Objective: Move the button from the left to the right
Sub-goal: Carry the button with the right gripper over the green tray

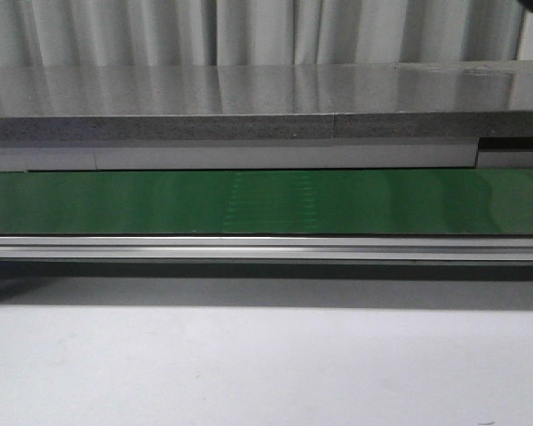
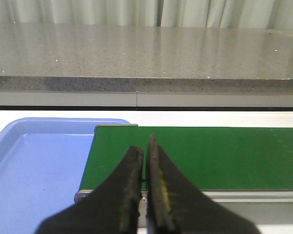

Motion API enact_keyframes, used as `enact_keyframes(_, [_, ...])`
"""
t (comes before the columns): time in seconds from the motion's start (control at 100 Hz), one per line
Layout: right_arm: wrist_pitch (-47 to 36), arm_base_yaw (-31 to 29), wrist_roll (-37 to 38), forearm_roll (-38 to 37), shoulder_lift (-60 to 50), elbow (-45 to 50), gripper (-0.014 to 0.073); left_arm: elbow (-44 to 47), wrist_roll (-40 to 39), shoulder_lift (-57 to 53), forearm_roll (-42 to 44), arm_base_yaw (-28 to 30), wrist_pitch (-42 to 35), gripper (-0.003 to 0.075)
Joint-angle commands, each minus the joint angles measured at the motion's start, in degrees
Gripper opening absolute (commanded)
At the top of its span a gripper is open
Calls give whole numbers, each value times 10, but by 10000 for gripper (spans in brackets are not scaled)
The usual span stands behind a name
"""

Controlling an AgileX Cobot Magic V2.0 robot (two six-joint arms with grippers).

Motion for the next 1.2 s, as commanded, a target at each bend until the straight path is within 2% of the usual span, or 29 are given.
enact_keyframes(0.0, [4, -37, -4, -72, -24, -28, 235, -16, -1, 4, -8, -6, -41, 5])
enact_keyframes(0.1, [7, -81, -6, -110, -22, -28, 235, -16, -1, 4, -8, -6, -41, 5])
enact_keyframes(0.35, [-39, -167, -20, -111, 16, -28, 235, -16, -1, 4, -8, -6, -41, 5])
enact_keyframes(0.78, [-62, -236, -29, -112, 136, -28, 235, -16, -1, 4, -8, -6, -41, 5])
enact_keyframes(1.19, [-70, -242, -29, -97, 194, -28, 237, -16, -1, 4, -8, -6, -41, 5])
